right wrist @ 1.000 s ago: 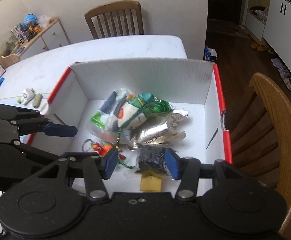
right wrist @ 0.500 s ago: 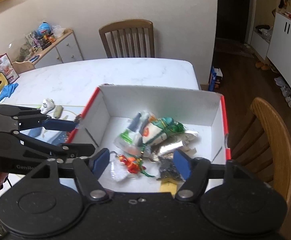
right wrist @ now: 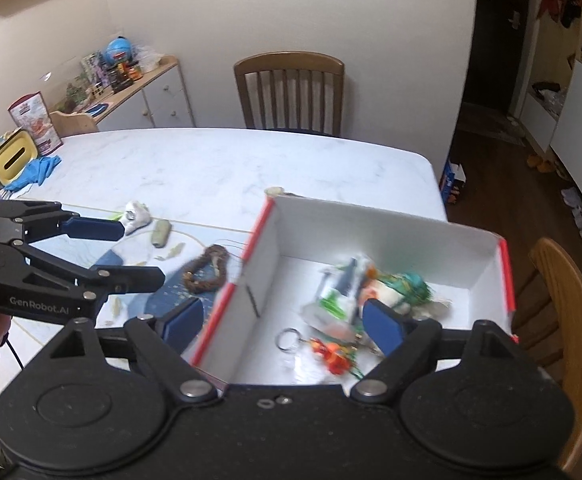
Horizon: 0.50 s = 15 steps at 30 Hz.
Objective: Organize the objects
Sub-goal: 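Withdraw both grippers from the box toward the remaining table items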
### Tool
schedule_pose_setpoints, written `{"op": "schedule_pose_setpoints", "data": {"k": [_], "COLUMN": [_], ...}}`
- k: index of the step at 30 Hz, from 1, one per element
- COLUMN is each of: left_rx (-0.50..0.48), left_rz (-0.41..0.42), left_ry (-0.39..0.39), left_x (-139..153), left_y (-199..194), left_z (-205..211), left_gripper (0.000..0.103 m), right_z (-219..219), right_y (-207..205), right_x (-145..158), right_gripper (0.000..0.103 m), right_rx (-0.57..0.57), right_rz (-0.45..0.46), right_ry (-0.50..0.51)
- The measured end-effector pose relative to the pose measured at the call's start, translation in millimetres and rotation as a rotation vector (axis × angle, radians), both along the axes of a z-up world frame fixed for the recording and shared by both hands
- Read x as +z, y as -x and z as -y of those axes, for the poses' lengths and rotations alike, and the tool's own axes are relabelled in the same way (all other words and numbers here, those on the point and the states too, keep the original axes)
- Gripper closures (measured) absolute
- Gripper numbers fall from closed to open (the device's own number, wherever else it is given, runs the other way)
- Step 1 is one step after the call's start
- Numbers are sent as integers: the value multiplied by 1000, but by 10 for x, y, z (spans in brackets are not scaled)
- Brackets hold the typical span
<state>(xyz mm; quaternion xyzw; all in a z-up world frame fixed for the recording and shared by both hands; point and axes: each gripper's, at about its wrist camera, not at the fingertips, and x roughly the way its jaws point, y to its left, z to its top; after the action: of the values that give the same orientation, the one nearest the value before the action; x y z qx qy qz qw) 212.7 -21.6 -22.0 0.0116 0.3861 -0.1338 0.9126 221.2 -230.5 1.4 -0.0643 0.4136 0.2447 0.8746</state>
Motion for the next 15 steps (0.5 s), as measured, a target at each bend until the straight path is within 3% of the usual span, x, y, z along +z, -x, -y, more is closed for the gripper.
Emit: {"op": "schedule_pose_setpoints", "data": {"k": [10,15], "left_rx": [35,72], "left_rz": [17,12], "left_ry": [22,40], "left_x": [-61,-147], "left_y": [89,90], "left_z": [-790,-1202], "left_gripper": [17,0], "right_z": [-709,-1055], "right_y": [82,100], "right_x": [50,19], "right_gripper": [11,11], "right_rx": [69,94], "right_rz": [46,42], "right_ry": [41,52]}}
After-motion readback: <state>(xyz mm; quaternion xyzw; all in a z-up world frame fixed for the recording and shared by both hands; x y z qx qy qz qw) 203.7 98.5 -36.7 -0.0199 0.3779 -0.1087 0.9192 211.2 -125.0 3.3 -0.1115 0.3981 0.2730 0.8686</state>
